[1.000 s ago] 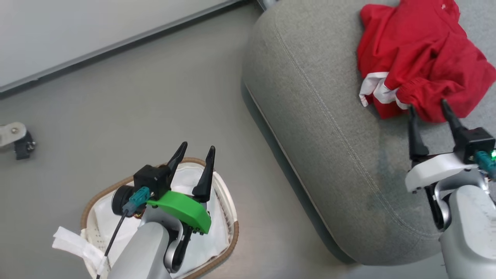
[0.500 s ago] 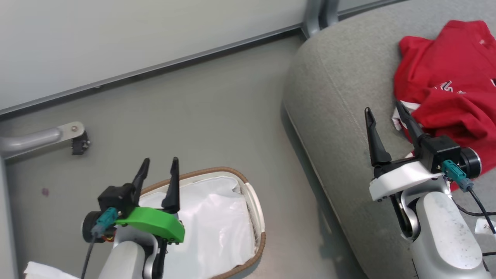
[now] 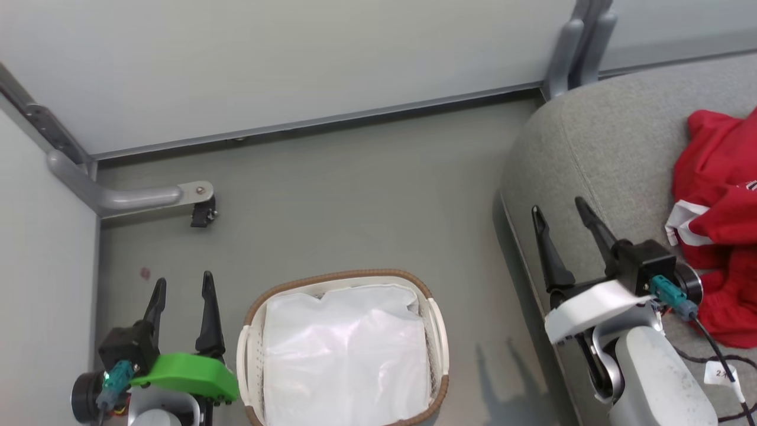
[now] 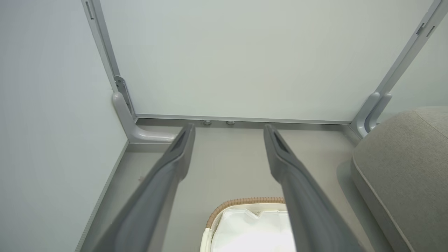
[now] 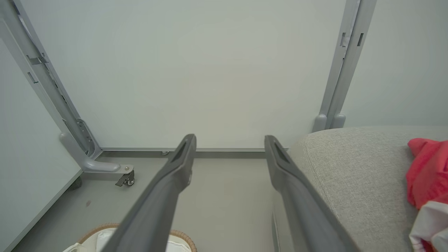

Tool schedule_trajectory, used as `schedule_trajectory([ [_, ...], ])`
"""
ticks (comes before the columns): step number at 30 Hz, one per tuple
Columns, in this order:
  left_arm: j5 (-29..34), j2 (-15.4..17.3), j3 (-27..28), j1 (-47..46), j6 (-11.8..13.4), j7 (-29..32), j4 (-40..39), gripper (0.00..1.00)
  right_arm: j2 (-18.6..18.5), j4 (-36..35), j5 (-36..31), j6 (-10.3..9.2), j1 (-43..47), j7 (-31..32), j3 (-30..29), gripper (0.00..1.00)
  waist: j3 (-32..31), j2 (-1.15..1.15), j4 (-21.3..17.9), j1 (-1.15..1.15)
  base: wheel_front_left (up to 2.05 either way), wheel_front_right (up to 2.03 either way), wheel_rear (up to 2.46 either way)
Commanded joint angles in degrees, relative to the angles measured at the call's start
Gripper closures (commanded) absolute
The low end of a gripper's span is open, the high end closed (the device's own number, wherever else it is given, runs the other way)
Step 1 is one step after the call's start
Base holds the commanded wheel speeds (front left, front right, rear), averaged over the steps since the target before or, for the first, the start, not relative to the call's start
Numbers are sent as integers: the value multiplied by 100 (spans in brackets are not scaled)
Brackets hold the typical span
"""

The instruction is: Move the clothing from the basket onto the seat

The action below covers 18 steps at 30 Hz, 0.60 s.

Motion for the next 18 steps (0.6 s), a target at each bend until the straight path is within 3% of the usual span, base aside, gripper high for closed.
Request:
schedule_trajectory([
  [1,46,1,18,131,-12,4,-16,0,-23,35,34,-8,145,-2,4,0,-191,0,181,0,0,0,0],
  [18,-86,2,65,1025,-88,4,-109,0,-20,271,148,-8,989,-2,-167,0,-692,0,272,0,0,0,0],
])
